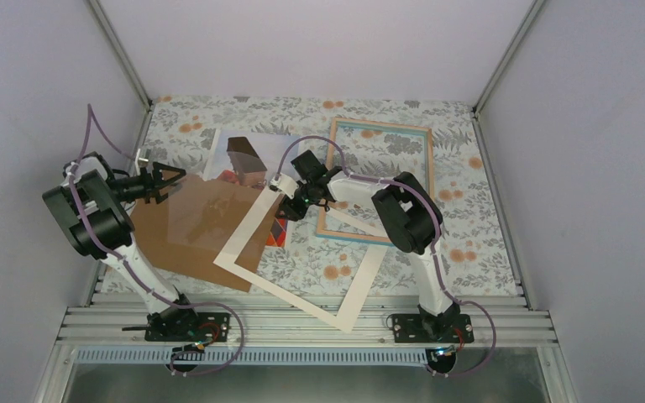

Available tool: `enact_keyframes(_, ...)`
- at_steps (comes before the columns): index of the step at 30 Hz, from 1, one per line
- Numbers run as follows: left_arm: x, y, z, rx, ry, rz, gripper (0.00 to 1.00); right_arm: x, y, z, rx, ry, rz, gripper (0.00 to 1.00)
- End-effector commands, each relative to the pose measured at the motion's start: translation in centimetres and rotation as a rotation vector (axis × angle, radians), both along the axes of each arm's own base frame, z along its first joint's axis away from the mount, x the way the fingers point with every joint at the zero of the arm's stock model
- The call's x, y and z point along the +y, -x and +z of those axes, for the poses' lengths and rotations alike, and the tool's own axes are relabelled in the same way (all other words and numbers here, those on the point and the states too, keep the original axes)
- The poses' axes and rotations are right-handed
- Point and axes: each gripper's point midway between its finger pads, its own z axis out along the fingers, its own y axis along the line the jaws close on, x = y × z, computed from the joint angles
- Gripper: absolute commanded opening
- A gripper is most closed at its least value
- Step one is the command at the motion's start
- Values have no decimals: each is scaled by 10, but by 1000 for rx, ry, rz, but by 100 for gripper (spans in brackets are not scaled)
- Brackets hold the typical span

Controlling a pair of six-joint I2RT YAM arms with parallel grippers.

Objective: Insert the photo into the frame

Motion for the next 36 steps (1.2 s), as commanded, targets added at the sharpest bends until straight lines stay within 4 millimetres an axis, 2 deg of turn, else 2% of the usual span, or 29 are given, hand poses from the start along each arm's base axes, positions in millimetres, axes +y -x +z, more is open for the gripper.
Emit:
enact_keyframes(1, 3, -1, 27, -91, 25, 34, 100, -54, 27, -74, 122, 280, -75, 46)
enact_keyframes(8, 3, -1, 35, -117, 13, 32, 100, -54, 26, -72, 114, 279, -74, 46)
enact_keyframes(16, 9, -2, 36, -104, -48, 21, 100, -54, 25, -72, 110, 280, -73, 45)
enact_keyframes(26, 7, 10, 35, -113, -166, -26, 100, -54, 24, -71, 101, 278, -68, 45)
enact_keyframes(30, 7, 13, 32, -104, -190, -36, 100, -54, 23, -71, 93, 280, -65, 45)
enact_keyframes(36, 8, 26, 16, -69, -274, -84, 96, -56, 24, -70, 87, 280, -68, 43)
